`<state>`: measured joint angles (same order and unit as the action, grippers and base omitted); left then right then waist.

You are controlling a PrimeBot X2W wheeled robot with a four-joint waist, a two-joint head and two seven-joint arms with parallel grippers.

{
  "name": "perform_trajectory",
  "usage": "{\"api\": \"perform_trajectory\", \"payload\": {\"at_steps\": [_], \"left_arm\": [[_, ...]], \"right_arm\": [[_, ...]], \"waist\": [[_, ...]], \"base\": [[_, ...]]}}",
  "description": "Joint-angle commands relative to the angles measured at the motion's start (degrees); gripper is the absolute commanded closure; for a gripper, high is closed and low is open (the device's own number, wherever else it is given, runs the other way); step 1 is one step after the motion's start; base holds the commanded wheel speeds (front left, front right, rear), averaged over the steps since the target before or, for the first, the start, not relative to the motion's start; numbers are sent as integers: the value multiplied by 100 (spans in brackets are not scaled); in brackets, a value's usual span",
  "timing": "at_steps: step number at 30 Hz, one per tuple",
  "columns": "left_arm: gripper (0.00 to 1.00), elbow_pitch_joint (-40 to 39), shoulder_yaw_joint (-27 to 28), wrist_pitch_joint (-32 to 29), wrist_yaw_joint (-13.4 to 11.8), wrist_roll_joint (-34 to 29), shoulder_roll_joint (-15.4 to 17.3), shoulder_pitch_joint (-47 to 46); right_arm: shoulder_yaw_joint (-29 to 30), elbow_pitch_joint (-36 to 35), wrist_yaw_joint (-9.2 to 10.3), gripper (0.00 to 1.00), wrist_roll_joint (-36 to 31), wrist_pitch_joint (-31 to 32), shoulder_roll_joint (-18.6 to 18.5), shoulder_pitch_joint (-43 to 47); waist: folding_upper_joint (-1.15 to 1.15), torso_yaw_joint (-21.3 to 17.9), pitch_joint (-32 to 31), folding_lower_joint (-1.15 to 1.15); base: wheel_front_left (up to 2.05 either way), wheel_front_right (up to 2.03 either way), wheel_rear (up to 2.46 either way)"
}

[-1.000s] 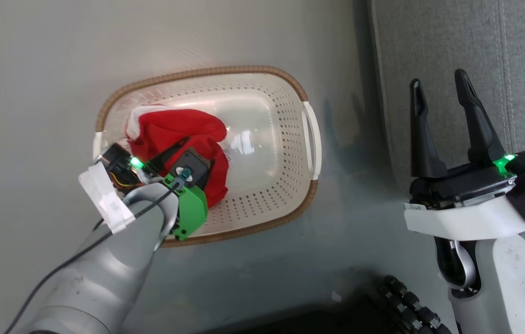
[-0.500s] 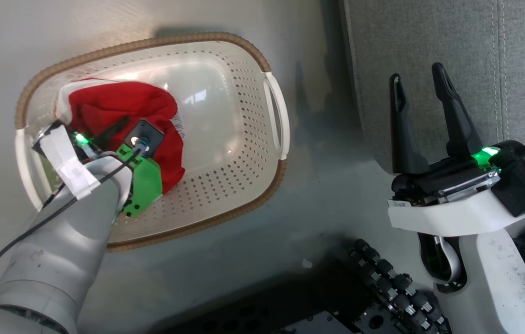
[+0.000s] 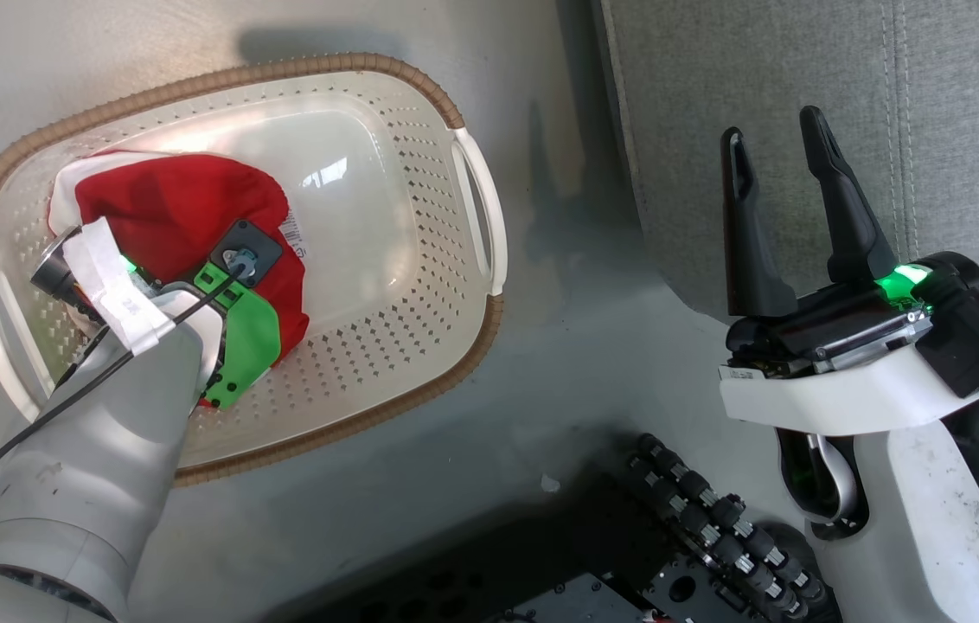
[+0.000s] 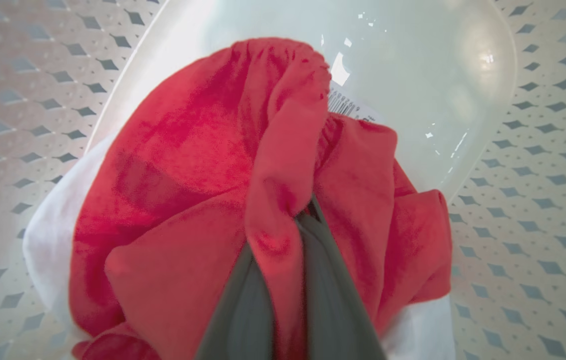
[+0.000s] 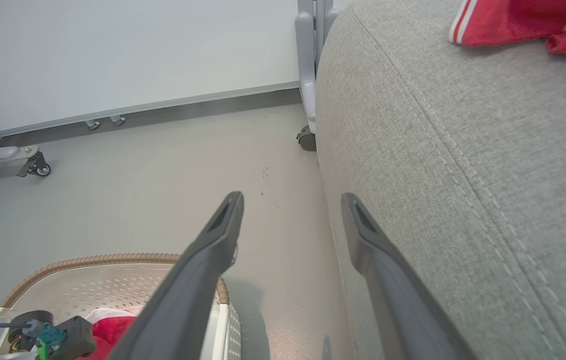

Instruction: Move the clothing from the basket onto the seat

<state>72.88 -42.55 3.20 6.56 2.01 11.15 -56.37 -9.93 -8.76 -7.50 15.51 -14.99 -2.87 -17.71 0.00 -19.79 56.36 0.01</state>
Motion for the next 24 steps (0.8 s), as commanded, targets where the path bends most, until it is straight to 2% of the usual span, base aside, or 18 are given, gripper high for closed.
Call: {"api": "perform_trajectory", "payload": {"at_steps": [1, 12, 24], "left_arm": [[100, 26, -12, 74, 20, 23, -18, -50], [100, -65, 64, 790, 90, 453, -397, 233], [100, -822, 178, 1180, 98, 1508, -763, 934]], "right_arm": [[22, 5, 1, 0, -61, -27, -5, -50], [51, 162, 1, 0, -452, -27, -9, 41], [203, 339, 1, 0, -670, 195, -12, 321]], "waist": [[0, 44, -106, -1], [0, 501, -962, -1], [0, 1091, -2269, -1]], "base": [[0, 0, 0], [0, 0, 0], [0, 0, 0]]}}
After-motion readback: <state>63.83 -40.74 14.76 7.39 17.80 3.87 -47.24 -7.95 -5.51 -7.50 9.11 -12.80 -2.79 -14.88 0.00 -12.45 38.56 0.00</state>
